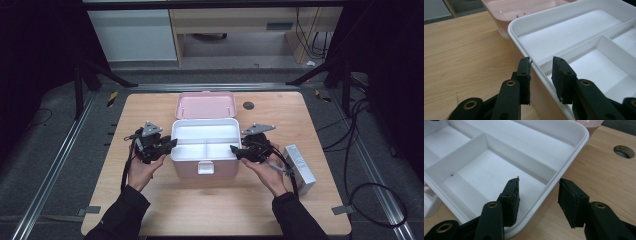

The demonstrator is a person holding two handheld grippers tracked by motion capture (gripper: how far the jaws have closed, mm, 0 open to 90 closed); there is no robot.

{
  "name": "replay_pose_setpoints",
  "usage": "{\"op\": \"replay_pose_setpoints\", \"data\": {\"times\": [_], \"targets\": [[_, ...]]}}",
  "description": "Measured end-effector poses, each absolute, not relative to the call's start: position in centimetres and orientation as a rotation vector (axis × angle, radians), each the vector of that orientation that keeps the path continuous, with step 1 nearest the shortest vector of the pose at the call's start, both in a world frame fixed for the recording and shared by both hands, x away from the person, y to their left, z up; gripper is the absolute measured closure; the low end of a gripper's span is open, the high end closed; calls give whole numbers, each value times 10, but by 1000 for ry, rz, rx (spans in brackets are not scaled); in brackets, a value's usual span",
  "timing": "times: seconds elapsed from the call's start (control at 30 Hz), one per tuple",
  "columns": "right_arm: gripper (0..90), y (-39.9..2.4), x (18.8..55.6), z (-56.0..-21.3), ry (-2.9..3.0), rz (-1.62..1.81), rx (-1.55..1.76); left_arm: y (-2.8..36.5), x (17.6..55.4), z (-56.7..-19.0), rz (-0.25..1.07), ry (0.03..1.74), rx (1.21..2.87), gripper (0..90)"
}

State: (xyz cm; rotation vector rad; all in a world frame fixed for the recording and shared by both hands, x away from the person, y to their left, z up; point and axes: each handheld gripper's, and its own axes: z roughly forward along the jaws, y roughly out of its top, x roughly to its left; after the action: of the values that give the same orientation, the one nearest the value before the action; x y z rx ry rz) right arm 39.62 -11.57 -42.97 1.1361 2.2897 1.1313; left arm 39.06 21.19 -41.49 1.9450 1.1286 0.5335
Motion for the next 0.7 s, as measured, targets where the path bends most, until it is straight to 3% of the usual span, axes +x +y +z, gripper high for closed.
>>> {"op": "replay_pose_setpoints", "data": {"times": [0.4, 0.57, 0.7], "targets": [[539, -114, 388, -431, 2243, 1133, 1199, 212, 396, -418, 522, 1115, 1937, 663], [457, -120, 388, -425, 2219, 1163, 1174, 216, 390, -407, 546, 1069, 1943, 539], [406, -136, 390, -415, 2169, 1227, 1160, 221, 384, -394, 575, 1019, 1933, 498]]}}
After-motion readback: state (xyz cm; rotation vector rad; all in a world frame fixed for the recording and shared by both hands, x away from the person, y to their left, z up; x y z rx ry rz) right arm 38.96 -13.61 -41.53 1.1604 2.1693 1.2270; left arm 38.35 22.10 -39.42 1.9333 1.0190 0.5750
